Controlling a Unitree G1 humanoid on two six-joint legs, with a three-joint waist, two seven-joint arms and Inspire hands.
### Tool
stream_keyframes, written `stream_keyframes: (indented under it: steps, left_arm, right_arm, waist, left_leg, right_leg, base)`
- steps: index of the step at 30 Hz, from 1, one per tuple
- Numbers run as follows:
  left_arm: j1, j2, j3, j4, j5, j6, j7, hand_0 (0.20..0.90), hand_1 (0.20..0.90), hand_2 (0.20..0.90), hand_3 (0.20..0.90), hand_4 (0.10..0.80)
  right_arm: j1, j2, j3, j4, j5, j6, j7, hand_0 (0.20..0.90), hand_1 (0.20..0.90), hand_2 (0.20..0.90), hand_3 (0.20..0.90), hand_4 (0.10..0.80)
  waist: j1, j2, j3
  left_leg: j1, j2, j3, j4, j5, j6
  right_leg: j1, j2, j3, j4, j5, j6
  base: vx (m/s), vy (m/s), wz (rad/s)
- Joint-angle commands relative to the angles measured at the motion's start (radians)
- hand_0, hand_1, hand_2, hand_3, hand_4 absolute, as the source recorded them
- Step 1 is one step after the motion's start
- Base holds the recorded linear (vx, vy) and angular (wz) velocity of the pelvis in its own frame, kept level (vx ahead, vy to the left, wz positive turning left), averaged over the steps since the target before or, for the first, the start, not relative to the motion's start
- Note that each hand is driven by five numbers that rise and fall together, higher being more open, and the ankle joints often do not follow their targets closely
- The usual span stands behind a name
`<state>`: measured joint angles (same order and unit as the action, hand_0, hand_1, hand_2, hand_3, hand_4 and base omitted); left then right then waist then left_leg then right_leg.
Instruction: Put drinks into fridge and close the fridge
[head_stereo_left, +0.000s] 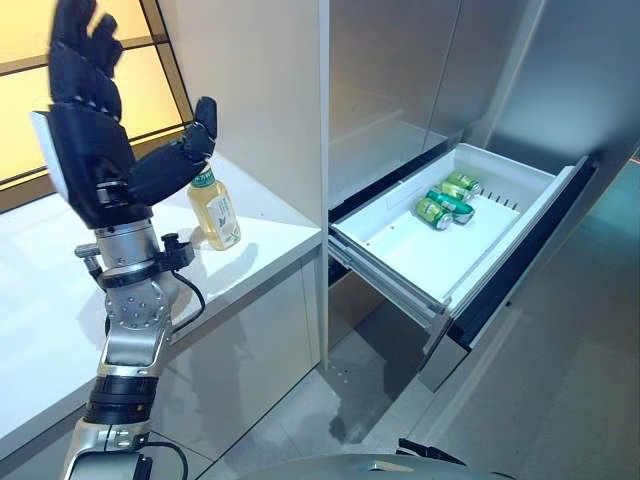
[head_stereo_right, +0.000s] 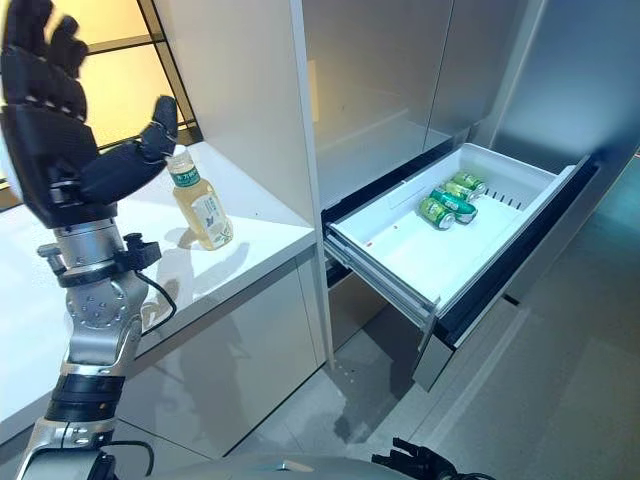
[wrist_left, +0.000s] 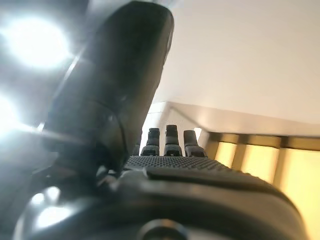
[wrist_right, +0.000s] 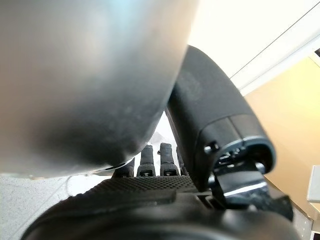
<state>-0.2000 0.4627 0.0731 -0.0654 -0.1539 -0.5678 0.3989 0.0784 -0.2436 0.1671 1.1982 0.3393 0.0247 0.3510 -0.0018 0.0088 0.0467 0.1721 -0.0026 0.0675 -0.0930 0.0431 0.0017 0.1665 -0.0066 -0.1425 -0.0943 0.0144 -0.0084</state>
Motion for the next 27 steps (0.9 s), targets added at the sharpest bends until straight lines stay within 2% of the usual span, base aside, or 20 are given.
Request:
stream_keyframes:
  steps: [1,13,27]
  left_arm:
    - [-0.109,0.055,0.004,0.031,0.034,-0.026,0.034,0.900,0.900,0.900,0.900,0.800]
    - [-0.091,0.047,-0.016,0.151,0.048,0.028,0.032,0.900,0.900,0.900,0.900,0.800]
    - [-0.079,0.037,-0.039,0.194,0.042,0.057,-0.013,0.900,0.900,0.900,0.900,0.800]
  right_arm:
    - [-0.007,0.035,0.045,0.007,-0.010,0.028,0.043,0.900,0.900,0.900,0.900,0.800]
    - [-0.010,0.024,0.030,0.010,-0.030,0.039,0.055,0.900,0.900,0.900,0.900,0.800]
    - [-0.010,0.015,0.017,-0.004,-0.047,0.054,0.060,0.900,0.900,0.900,0.900,0.800]
  waist:
    - [-0.006,-0.018,0.011]
    - [-0.012,-0.017,0.013]
    - [-0.019,-0.014,0.019]
  left_leg:
    - [0.022,-0.019,-0.017,0.007,-0.109,0.023]
    - [0.028,-0.019,-0.005,0.009,-0.110,0.021]
    - [0.033,-0.019,0.008,0.012,-0.113,0.022]
  right_leg:
    - [-0.009,-0.015,-0.028,0.107,-0.095,0.047]
    - [-0.005,-0.015,-0.023,0.109,-0.095,0.050]
    - [-0.004,-0.015,-0.016,0.113,-0.096,0.053]
  base:
    - [0.000,0.000,0.00]
    - [0.000,0.000,0.00]
    - [0.000,0.000,0.00]
